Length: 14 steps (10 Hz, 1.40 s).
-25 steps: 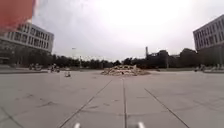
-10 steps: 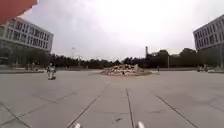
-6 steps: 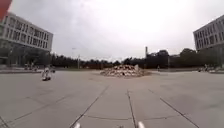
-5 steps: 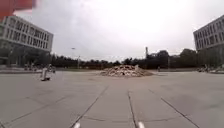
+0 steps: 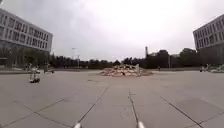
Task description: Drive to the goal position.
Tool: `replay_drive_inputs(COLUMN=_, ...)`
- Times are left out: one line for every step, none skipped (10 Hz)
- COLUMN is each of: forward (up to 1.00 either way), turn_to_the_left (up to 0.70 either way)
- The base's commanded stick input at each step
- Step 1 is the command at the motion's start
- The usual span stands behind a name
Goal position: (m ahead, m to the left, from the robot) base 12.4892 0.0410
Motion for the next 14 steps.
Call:
replay_drive_inputs(forward=0.5, turn_to_the_left=0.0)
replay_drive_inputs(forward=0.5, turn_to_the_left=0.0)
replay_drive_inputs(forward=0.5, turn_to_the_left=0.0)
replay_drive_inputs(forward=0.5, turn_to_the_left=0.0)
replay_drive_inputs(forward=0.5, turn_to_the_left=0.0)
replay_drive_inputs(forward=0.5, turn_to_the_left=0.02)
replay_drive_inputs(forward=0.5, turn_to_the_left=0.08)
replay_drive_inputs(forward=0.5, turn_to_the_left=0.25)
replay_drive_inputs(forward=0.5, turn_to_the_left=0.25)
replay_drive_inputs(forward=0.5, turn_to_the_left=0.25)
replay_drive_inputs(forward=0.5, turn_to_the_left=0.25)
replay_drive_inputs(forward=0.5, turn_to_the_left=0.25)
replay_drive_inputs(forward=0.5, turn_to_the_left=0.25)
replay_drive_inputs(forward=0.5, turn_to_the_left=0.25)
